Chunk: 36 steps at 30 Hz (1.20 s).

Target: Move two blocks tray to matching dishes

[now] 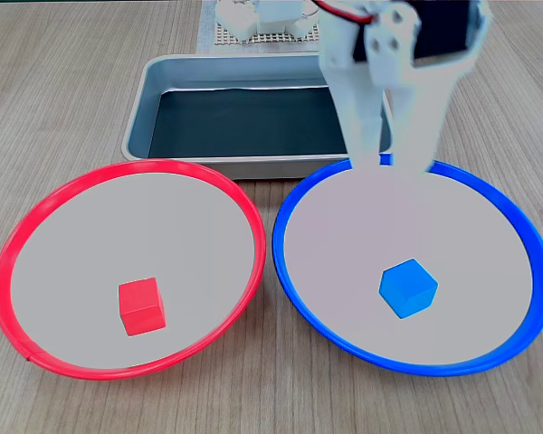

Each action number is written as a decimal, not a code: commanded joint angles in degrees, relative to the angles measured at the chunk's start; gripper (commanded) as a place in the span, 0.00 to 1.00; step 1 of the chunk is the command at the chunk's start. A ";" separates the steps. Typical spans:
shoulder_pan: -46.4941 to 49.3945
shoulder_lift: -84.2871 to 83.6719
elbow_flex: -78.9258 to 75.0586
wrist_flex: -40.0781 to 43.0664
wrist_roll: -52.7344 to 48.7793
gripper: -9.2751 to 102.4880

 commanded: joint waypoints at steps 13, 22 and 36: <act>13.45 81.56 82.97 -39.38 14.59 0.08; 13.80 99.32 90.70 -20.04 13.18 0.08; 14.41 113.12 90.79 1.85 13.27 0.08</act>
